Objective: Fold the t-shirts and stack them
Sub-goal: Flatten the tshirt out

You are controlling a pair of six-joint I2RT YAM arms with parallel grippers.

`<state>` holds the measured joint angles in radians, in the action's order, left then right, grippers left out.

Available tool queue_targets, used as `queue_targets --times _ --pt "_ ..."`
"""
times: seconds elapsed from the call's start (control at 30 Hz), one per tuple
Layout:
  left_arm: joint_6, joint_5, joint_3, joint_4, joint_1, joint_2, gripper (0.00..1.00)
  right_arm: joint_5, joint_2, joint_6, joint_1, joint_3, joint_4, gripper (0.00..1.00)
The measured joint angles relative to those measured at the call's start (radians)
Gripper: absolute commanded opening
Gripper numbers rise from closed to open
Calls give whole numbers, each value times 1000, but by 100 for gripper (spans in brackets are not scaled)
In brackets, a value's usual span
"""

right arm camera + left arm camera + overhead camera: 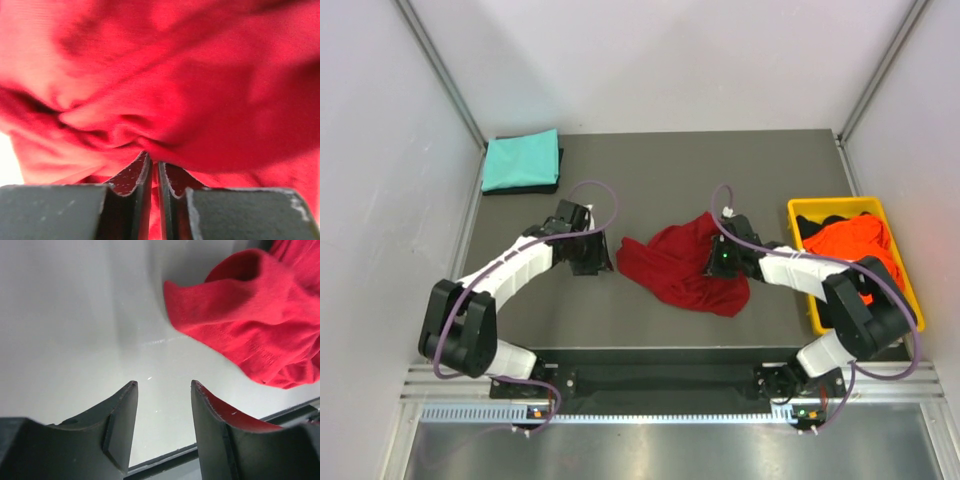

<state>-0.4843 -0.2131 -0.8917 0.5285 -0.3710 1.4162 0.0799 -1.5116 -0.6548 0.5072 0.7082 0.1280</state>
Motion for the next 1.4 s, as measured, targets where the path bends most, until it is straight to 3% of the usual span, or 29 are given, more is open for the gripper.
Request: queue_targets --times 0.37,0.53,0.7,0.9,1.13,1.4 --pt "-93 -156 154 -286 34 3 57 -76 81 67 -164 -53 81 8" --pt "-101 -172 190 -420 36 37 53 -84 115 98 -197 -67 104 10" --pt "-105 -187 204 -489 36 61 49 -48 193 130 -190 -63 149 16" --pt "-100 -189 204 -515 36 52 52 32 285 78 -83 -1 154 19" --pt "-69 -278 193 -552 36 102 57 149 113 -11 79 95 -5 19" --pt "-39 -341 241 -687 36 115 61 185 -114 -16 30 106 -44 18"
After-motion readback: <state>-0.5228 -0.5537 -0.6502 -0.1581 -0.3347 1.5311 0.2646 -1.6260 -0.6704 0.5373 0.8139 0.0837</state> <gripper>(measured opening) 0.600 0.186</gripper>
